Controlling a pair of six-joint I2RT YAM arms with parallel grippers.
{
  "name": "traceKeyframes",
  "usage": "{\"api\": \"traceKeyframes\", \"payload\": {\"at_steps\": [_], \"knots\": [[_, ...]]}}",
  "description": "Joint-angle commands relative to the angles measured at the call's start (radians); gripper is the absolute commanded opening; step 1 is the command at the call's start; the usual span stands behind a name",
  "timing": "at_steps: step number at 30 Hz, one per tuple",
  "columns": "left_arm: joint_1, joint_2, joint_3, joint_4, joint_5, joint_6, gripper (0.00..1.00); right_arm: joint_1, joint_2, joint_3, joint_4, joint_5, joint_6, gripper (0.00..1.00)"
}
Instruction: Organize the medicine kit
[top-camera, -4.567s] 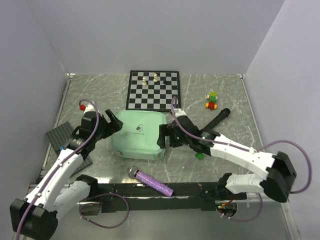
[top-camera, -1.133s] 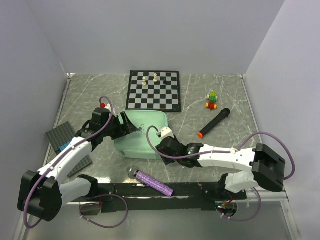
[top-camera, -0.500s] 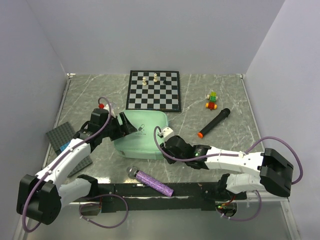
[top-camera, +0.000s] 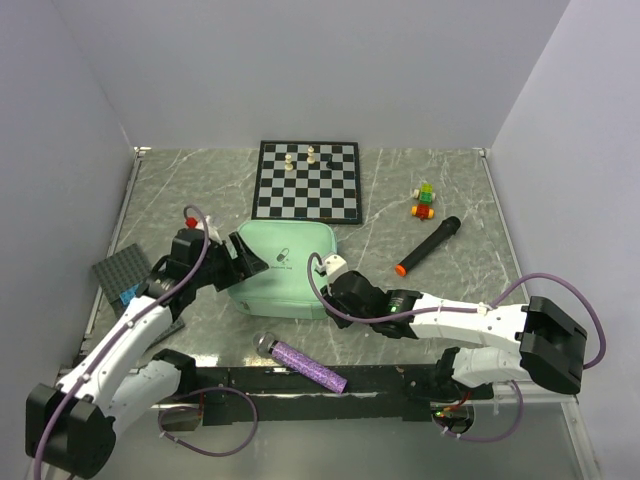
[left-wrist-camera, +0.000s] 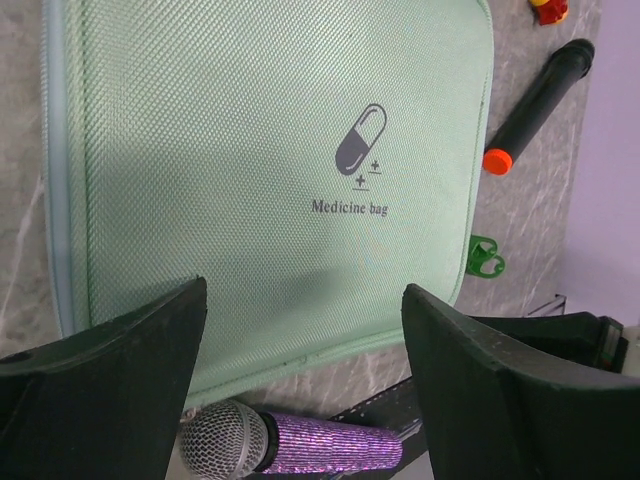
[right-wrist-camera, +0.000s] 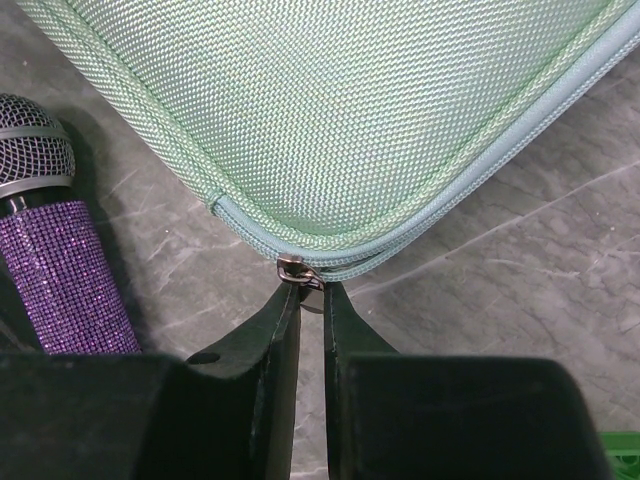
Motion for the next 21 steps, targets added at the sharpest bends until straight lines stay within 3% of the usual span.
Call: {"api": "traceKeyframes", "payload": {"at_steps": [1,6,12,21], "knots": [[-0.001,-0.096,-0.025,-0.054,-0.019,-0.089,0.84,-0.004,-0.039,-0.001,0.015,-0.005,-0.018,0.0],[-0.003,-0.242,-0.102,-0.092,-0.005,-0.22,0.92,0.017,-0.036,0.032,-0.016,0.004,0.019,0.0],[-0.004,-0.36,-0.226,-0.065,0.029,-0.362,0.92,0.074,0.024,0.075,-0.013,0.026,0.068,0.0],[-0.004,-0.382,-0.21,-0.167,0.033,-0.376,0.89,0.126,0.093,0.123,-0.042,0.084,0.088,0.0]]}}
